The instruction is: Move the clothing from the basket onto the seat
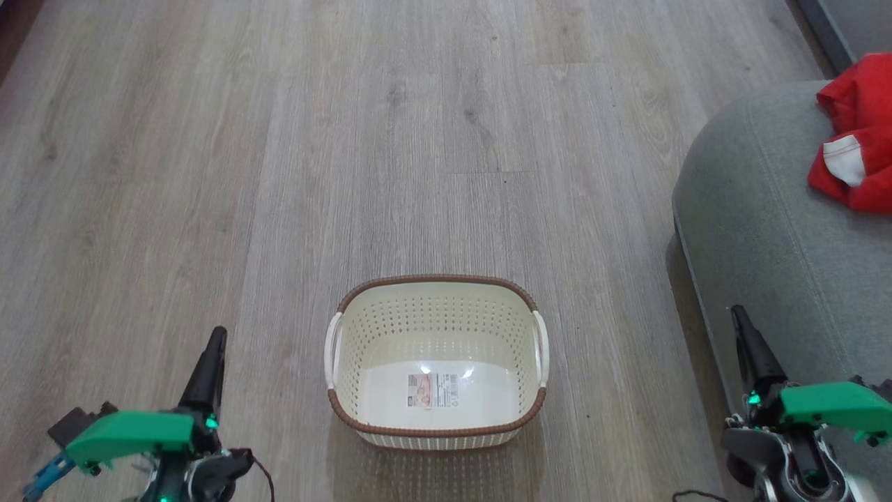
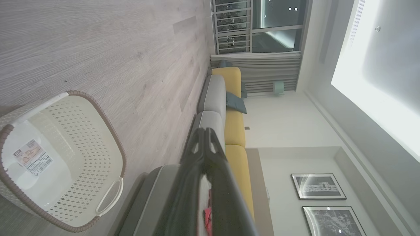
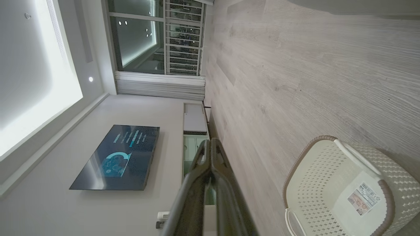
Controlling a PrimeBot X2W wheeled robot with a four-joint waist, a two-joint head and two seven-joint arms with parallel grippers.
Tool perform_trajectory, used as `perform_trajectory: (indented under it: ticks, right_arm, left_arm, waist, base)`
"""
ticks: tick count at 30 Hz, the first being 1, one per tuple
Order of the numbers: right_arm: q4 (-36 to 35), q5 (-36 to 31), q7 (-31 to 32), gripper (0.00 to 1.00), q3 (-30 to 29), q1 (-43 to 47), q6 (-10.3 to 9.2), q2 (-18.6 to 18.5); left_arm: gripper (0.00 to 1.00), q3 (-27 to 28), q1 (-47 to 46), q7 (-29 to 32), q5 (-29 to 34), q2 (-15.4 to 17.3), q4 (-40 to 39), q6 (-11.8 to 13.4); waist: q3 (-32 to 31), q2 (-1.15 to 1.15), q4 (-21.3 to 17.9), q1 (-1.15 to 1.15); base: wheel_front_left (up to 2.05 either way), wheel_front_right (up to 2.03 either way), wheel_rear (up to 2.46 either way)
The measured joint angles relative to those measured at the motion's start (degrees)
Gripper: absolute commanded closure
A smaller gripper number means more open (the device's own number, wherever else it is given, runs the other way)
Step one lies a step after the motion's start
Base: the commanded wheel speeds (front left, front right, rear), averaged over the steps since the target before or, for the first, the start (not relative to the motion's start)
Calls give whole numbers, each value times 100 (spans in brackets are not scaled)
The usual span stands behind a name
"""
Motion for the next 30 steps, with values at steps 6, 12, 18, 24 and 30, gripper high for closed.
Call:
perform_trajectory:
  ticks: [6,12,18,24,30]
  right_arm:
    - [-47,355,74,100,-18,-1,0,1]
    - [-64,480,108,100,-27,-2,0,1]
    - [-65,480,108,100,-27,-2,0,1]
    - [-65,480,108,100,-27,-2,0,1]
    - [-65,480,108,100,-29,-2,0,1]
  left_arm:
    - [100,30,-52,94,-309,0,-51,-5]
    - [100,52,-62,99,-408,0,-71,-7]
    - [100,57,-62,99,-408,0,-71,-7]
    - [100,59,-62,99,-408,0,-71,-7]
    - [100,59,-62,99,-408,0,-71,-7]
  waist:
    - [2,0,-1,0]
    - [3,0,-1,0]
    - [3,0,-1,0]
    - [3,0,-1,0]
    - [3,0,-1,0]
  base:
    - [0,0,0]
    - [0,0,0]
    - [0,0,0]
    - [0,0,0]
    - [0,0,0]
